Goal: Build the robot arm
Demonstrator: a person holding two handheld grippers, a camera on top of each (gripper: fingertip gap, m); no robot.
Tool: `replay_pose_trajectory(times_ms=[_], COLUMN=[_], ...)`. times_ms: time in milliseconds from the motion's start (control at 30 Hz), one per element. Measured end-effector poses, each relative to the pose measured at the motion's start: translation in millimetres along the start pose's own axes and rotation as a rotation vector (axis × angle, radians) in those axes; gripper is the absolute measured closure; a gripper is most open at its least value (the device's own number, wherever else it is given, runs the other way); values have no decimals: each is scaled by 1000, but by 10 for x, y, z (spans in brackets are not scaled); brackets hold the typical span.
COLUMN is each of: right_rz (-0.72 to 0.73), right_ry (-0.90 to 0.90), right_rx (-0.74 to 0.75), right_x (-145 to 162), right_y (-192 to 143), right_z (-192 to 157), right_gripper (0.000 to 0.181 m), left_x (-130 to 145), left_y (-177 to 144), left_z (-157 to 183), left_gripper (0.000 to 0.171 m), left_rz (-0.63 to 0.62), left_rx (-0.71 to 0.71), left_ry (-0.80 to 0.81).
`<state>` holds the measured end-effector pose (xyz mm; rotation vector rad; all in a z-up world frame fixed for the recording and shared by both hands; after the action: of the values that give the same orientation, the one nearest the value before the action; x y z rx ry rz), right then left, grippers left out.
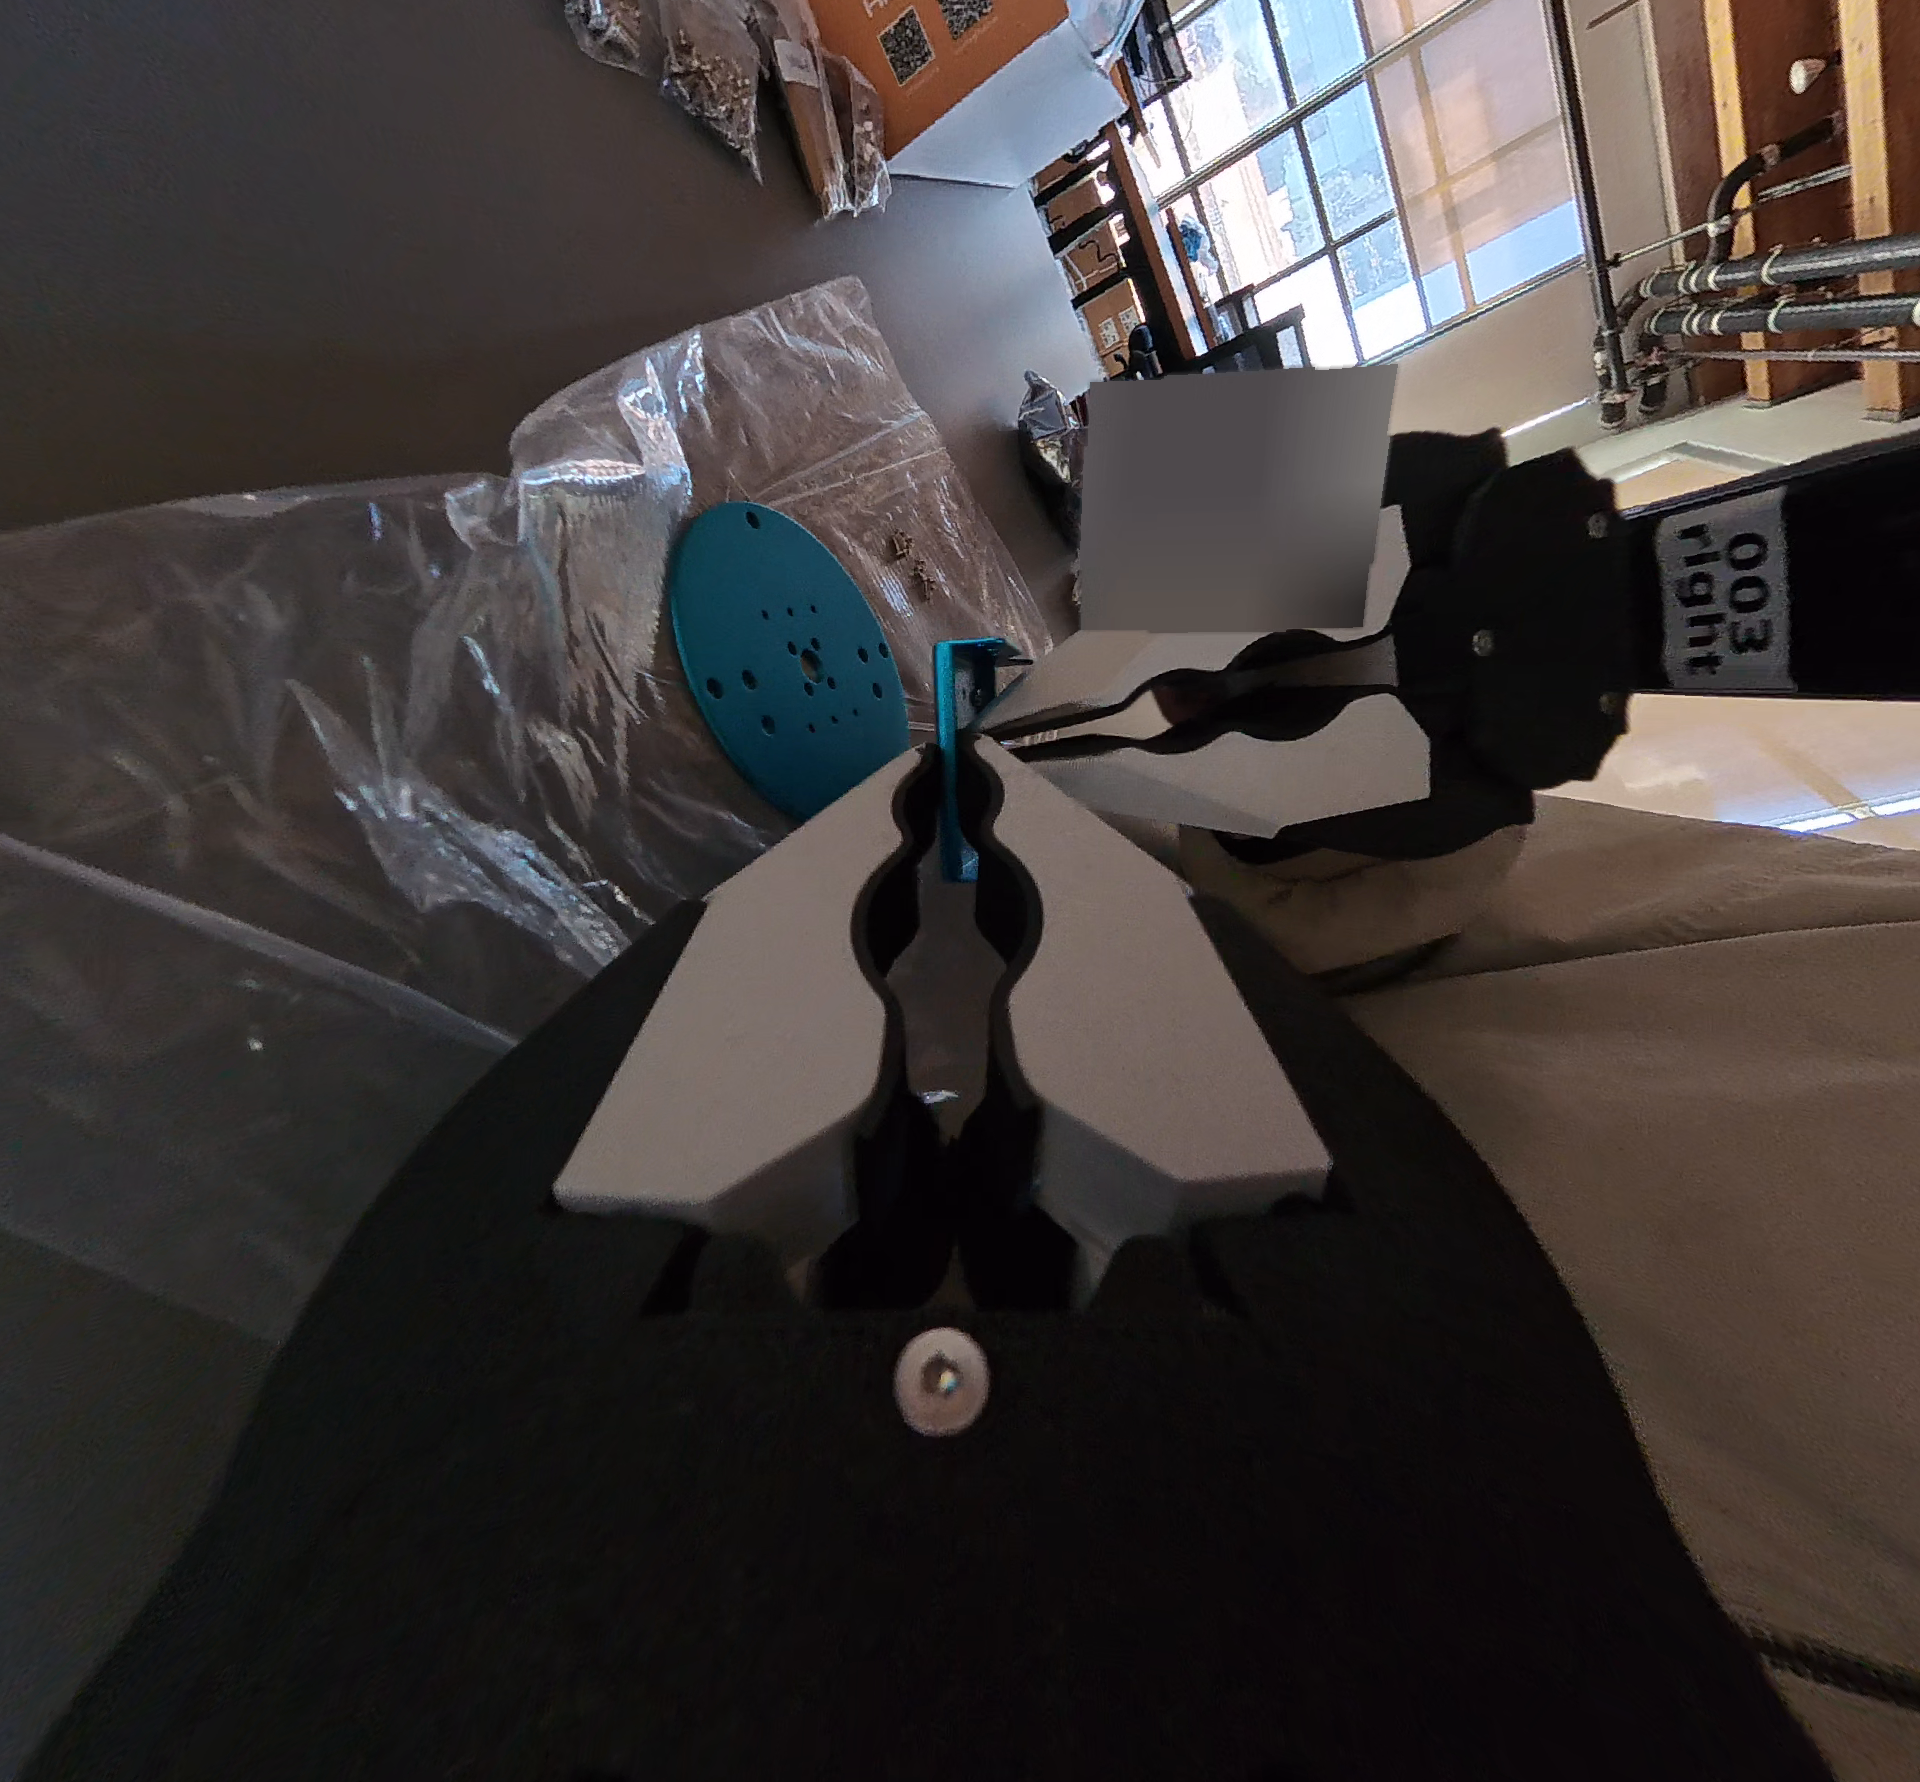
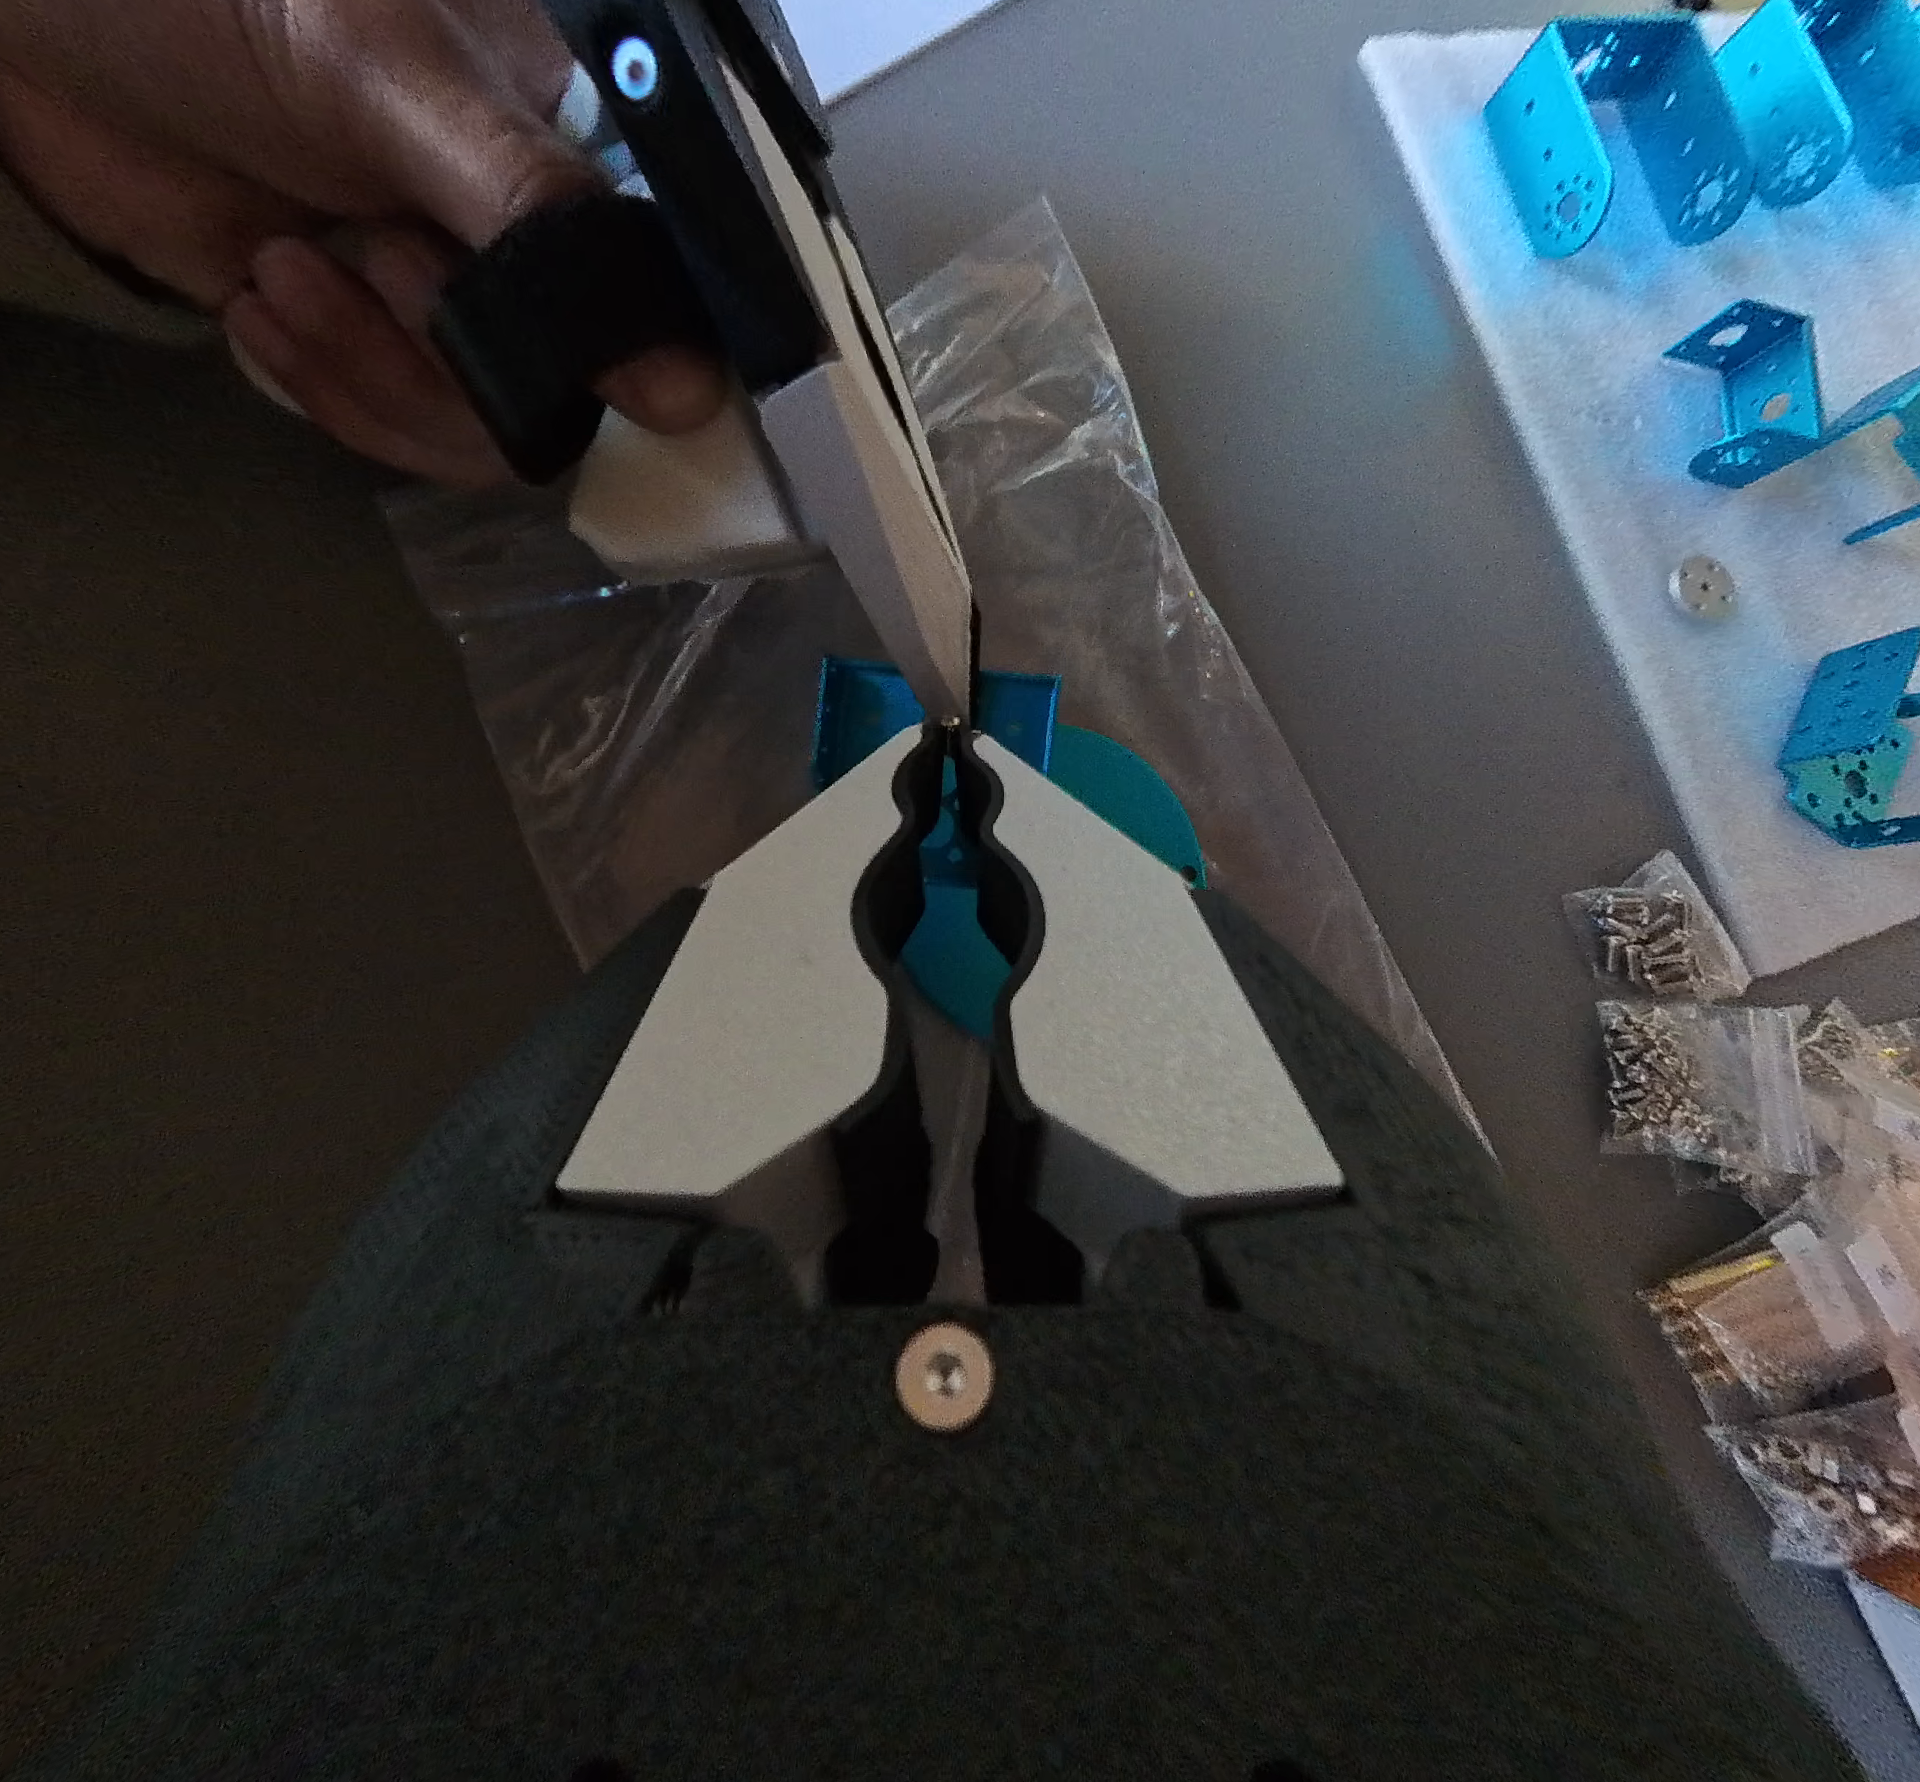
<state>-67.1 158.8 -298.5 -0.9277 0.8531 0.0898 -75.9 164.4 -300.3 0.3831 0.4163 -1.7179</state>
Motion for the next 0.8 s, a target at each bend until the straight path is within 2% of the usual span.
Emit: replay_pose_trajectory(times_ms=[267,367,433,567,700,800], right_rz=[-160,-205,-220,-202,-111,-29], right_ry=[-101,-80,-70,-49,3,96], right_rx=[-13,-49,-42,-52,12,5], right_x=[9,25,34,16,-40,-36], right_y=[42,55,70,53,-65,-230], right_z=[-6,-34,-13,2,176,290], right_gripper=[179,166,172,181,181,181], left_x=[9,33,35,-6,-76,-101], left_y=[-9,6,7,-29,-84,-104], left_z=[-48,-54,-63,-56,-40,-39], left_gripper=[170,170,171,170,171,171], left_rz=[-1,-11,-11,19,69,86], left_rx=[-33,-37,-44,-24,29,41], left_ry=[-9,-17,-17,-42,-100,-114])
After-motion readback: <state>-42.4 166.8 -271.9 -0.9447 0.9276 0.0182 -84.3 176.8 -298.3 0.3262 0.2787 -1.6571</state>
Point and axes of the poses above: each gripper's, where its closed fingertips meet, y out along the fingers, x out of its underside, z = x × y across the jaws, the point moved 1 cm from there along -y, back along the fingers, and after that the axes turned 11 degrees about x, right-handed, at the moved point
